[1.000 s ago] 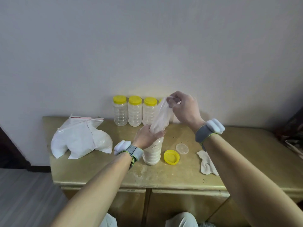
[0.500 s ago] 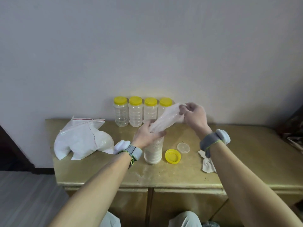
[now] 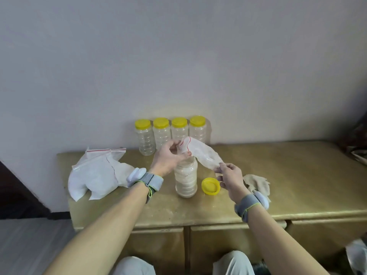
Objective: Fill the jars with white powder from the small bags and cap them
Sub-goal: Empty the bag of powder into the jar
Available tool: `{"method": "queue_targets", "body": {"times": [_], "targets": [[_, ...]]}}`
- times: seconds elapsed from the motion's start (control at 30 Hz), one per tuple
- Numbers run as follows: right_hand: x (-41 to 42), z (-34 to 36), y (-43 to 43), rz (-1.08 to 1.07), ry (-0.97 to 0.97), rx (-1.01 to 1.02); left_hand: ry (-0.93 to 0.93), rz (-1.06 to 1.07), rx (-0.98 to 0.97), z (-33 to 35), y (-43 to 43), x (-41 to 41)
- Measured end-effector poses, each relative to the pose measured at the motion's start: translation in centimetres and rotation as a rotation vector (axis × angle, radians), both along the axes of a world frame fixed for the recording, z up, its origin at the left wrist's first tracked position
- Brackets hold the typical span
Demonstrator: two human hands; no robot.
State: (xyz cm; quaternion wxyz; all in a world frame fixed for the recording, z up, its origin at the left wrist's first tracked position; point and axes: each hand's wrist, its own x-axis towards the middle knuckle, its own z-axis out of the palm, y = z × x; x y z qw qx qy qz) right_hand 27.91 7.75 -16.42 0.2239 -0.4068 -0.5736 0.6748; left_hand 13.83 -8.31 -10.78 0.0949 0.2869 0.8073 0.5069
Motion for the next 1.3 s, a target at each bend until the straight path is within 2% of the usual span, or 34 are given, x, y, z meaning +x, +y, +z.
{"method": "queue_targets", "body": {"times": [0.2, 0.3, 0.4, 0.53, 0.73, 0.87, 0.97, 1.07, 1.17, 1.3], "targets": [[0.9, -1.1, -0.4, 0.181, -0.122, 0.056, 0.029, -0.022, -0.061, 0.3, 0.4, -0.5], [1.3, -1.6, 0.1, 0.23, -0.167, 0.174, 0.051, -0.001, -0.063, 0.6, 0.8, -0.3], [1.3, -1.2, 0.6, 0.179, -0.21, 0.329, 0.076, 0.006, -0.073, 1.4, 1.4, -0.2], [1.3, 1.2, 1.1, 0.155, -0.133, 0.442, 0.081, -0.001, -0.068, 2.6, 2.8, -0.2], [1.4, 4.0, 2.3, 0.264, -0.059, 0.602, 0.113, -0.056, -0.041, 3.9, 5.5, 1.2], [3.3, 5.3, 3.1, 0.178, -0.015, 0.67, 0.069, -0.131, -0.032, 3.9, 8.2, 3.3], [5.7, 5.0, 3.8, 0.089, 0.003, 0.645, 0.039, -0.198, -0.043, 3.1, 9.9, 5.3], [9.8, 2.7, 5.1, -0.05, 0.0, 0.575, -0.014, -0.321, -0.087, 1.3, 11.6, 8.5], [14.0, -0.3, 5.7, -0.203, -0.002, 0.498, -0.132, -0.354, -0.107, -1.4, 12.8, 10.8], [19.2, -5.8, 5.9, -0.431, -0.031, 0.365, -0.113, -0.463, -0.281, -4.6, 13.7, 13.8]]}}
